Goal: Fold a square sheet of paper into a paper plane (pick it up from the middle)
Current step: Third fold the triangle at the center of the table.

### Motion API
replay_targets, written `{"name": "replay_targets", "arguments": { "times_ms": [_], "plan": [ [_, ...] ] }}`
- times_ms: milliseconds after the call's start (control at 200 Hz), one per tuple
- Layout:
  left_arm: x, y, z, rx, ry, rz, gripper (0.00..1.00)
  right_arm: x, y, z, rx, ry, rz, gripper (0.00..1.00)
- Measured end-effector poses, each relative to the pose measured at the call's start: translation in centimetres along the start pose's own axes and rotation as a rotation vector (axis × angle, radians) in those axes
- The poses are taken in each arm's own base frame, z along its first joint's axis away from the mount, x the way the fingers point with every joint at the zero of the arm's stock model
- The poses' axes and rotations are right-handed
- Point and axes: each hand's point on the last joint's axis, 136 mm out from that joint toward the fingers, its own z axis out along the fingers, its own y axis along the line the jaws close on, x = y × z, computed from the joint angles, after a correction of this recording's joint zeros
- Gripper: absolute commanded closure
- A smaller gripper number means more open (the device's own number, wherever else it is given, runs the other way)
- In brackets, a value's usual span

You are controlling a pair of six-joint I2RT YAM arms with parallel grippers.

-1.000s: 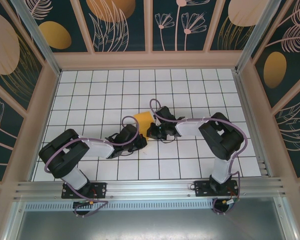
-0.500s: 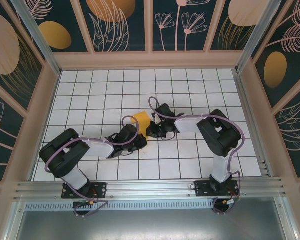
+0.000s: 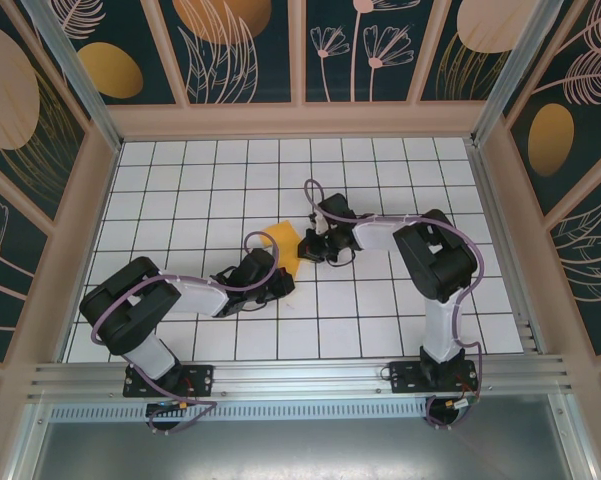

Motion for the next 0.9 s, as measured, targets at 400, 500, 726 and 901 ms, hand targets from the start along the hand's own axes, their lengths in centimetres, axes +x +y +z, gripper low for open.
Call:
{"name": "replay_targets", "arguments": {
  "times_ms": [400, 500, 726, 901],
  "plan": [
    [0.0, 0.0, 0.0, 0.000, 0.000, 0.001, 1.00, -1.3, -0.3, -0.1, 0.049, -0.013, -0.014, 0.95],
    [0.0, 0.0, 0.0, 0.000, 0.000, 0.005, 1.00, -2.6, -0.6, -0.3, 0.074, -0.042, -0.015, 0.95],
    [0.1, 0.0, -0.1, -0.001, 0.006, 0.020, 1.00, -6.8, -2.4, -1.8, 0.155, -0.167, -0.005, 0.95],
    [0.8, 0.5, -1.1, -0.024, 0.031, 0.036, 0.93, -7.0, -2.7, -2.7, 0.187, -0.202, -0.011, 0.92]
  ]
}}
